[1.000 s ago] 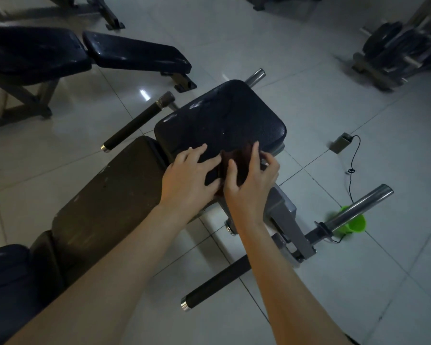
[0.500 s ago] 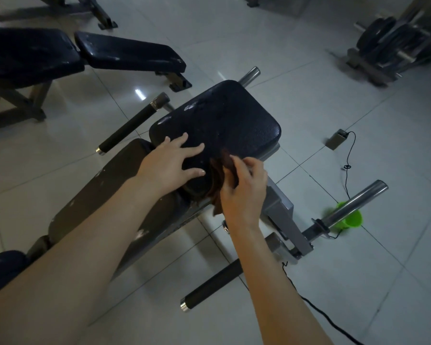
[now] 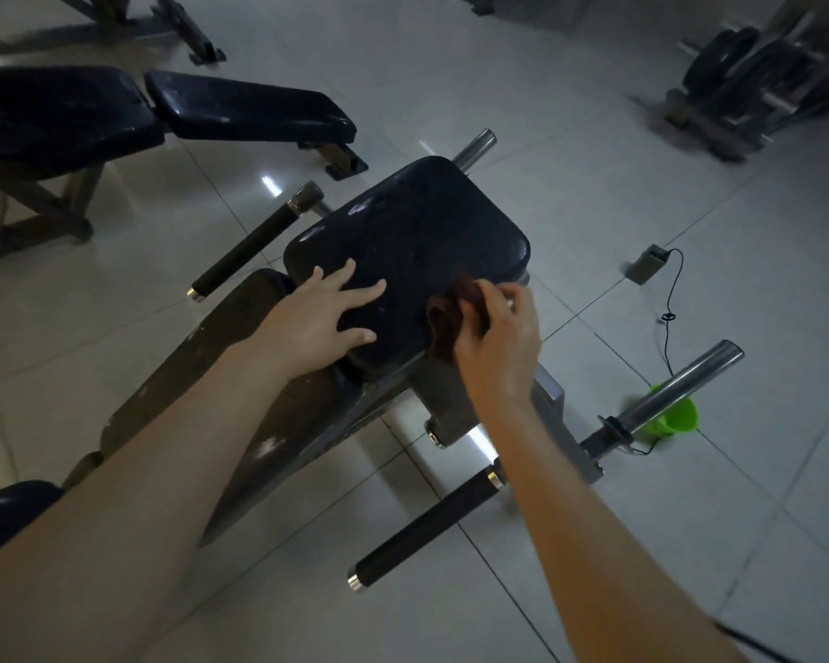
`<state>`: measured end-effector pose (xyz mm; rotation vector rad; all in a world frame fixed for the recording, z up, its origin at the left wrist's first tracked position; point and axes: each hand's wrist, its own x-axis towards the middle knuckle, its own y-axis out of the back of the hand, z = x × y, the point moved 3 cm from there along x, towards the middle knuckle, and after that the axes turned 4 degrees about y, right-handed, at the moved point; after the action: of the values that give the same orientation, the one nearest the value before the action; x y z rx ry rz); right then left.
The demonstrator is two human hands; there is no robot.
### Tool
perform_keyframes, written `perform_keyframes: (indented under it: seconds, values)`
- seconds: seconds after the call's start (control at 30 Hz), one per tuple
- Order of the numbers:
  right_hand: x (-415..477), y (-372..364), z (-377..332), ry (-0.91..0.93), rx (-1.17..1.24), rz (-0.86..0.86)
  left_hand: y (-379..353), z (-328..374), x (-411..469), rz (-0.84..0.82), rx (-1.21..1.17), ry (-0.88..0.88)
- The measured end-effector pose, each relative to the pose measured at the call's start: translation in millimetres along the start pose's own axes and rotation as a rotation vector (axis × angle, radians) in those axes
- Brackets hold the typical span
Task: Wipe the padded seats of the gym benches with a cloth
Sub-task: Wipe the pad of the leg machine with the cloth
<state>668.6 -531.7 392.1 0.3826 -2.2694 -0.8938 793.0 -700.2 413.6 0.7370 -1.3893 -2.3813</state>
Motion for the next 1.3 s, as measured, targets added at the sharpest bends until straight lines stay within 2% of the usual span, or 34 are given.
perform_keyframes:
  seconds: [0.13, 0.27, 0.3, 0.37, 0.47, 0.53, 0.63, 0.77, 0.93, 1.03, 1.17, 1.3]
  values:
    - [-41, -14, -30, 0.137, 0.086, -0.117, 4, 0, 1, -0.011, 0.015, 0.015]
    - [-27, -4, -24, 0.308, 0.038, -0.224, 6, 0, 4, -0.008, 0.007, 0.026]
    - [-19, 0, -18, 0.290, 0.013, -0.211, 6, 0, 4, -0.007, -0.002, 0.023]
    - [-2, 7, -2, 0.136, -0.004, -0.128, 4, 1, 4, -0.009, -0.016, 0.019]
    - [-5, 2, 1, -0.050, 0.065, -0.020, 1, 0, 4, 0.002, 0.003, 0.014]
    - [-25, -8, -17, -0.012, 0.107, -0.046, 1, 0, 3, 0.003, 0.003, 0.009]
    - [-59, -21, -42, 0.181, 0.115, -0.175, 2, 1, 4, -0.001, 0.016, 0.018]
    - [-49, -11, -35, 0.342, 0.055, -0.286, 0, -1, 3, 0.019, -0.008, 0.012]
    - [14, 11, 3, 0.090, -0.046, -0.034, -1, 2, 2, 0.021, -0.017, 0.012]
    - [-6, 0, -5, -0.020, 0.048, -0.020, -2, 2, 0, 0.021, -0.019, 0.005]
    - [-57, -19, -33, 0.043, 0.157, -0.078, -3, 0, -1, 0.023, -0.008, 0.004]
    - [-52, -14, -32, 0.207, 0.102, -0.171, -3, 0, -2, 0.019, -0.019, -0.003]
